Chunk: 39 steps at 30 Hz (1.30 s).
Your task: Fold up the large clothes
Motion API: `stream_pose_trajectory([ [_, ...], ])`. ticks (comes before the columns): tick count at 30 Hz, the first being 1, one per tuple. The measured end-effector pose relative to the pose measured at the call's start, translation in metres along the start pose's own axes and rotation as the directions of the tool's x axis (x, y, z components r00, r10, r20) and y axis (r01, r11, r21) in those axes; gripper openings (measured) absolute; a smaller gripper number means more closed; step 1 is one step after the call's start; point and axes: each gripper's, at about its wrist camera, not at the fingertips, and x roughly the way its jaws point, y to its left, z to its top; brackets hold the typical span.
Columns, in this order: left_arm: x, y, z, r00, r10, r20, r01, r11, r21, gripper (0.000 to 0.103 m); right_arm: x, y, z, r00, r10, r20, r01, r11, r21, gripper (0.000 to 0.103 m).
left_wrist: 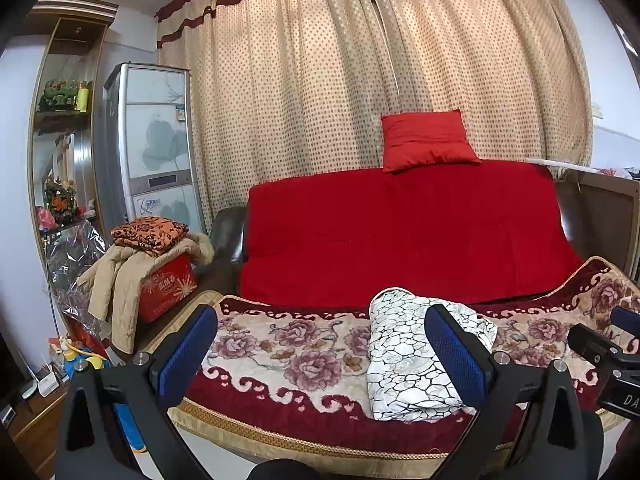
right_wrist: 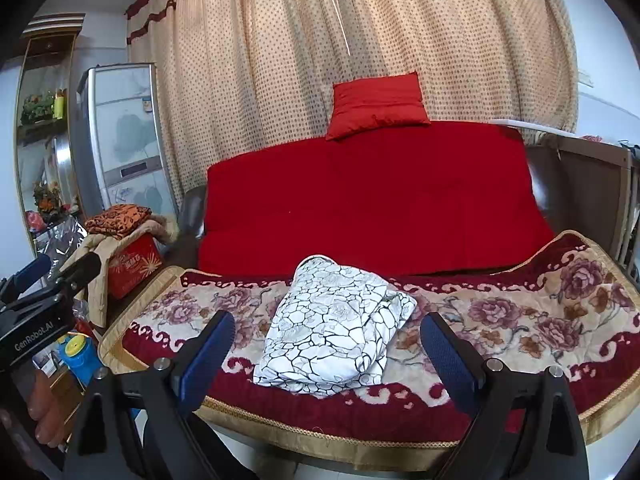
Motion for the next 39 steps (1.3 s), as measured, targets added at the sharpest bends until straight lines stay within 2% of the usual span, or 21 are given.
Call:
stream_pose_trajectory([
  [20,-0.017,-0.003,0.005,0.999,-0.030,0.021,0.030,1.000,0.003,0.103,-0.018,0.007,0.007,0.998,-0.028,0.047,0.029,0.999,-0.017,0.096],
  [39,-0.021,-0.001,0.003,0.999,-0.039,0.024,0.039,0.999,0.000,0.103,-0.013,0.012,0.005,0.999,-0.019,0.034,0.020,0.999,-0.033,0.096],
])
